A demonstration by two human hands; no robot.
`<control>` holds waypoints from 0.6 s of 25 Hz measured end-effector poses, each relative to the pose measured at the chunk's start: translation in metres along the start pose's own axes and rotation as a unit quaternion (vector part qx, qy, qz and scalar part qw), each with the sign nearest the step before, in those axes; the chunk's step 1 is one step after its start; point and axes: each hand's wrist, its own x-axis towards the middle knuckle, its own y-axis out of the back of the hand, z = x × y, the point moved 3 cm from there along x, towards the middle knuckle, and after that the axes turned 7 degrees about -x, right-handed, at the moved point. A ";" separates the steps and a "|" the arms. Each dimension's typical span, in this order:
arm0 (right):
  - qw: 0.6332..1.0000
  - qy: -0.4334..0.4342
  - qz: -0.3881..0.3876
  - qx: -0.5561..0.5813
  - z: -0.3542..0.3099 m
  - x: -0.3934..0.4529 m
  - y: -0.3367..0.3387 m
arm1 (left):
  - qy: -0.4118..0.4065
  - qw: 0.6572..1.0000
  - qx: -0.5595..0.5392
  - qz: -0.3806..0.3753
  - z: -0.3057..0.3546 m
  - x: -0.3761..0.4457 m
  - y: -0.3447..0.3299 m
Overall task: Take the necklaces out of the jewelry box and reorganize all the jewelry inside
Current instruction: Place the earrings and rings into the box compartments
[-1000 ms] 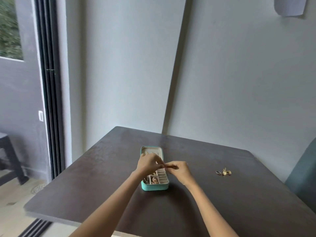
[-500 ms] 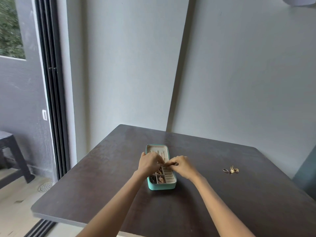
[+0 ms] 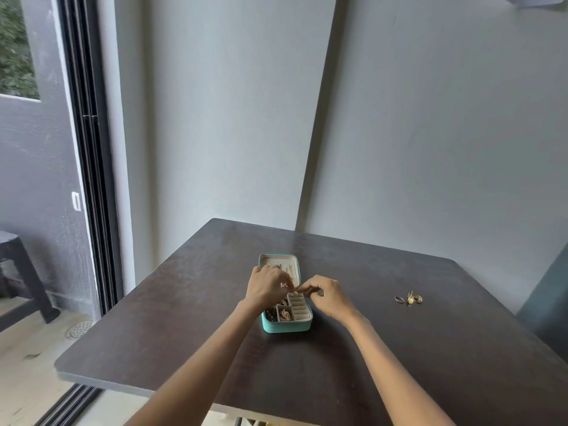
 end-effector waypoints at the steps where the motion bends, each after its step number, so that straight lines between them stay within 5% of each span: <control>1: 1.000 0.008 0.006 -0.010 0.000 -0.001 -0.001 | -0.002 1.000 0.003 -0.003 0.001 -0.001 0.000; 10: 0.999 0.020 0.045 -0.016 0.000 -0.001 -0.007 | -0.017 1.000 0.013 -0.021 0.006 -0.003 0.002; 15: 0.994 -0.044 0.094 0.044 0.010 -0.002 0.000 | 0.006 0.999 -0.050 0.009 0.014 0.000 0.000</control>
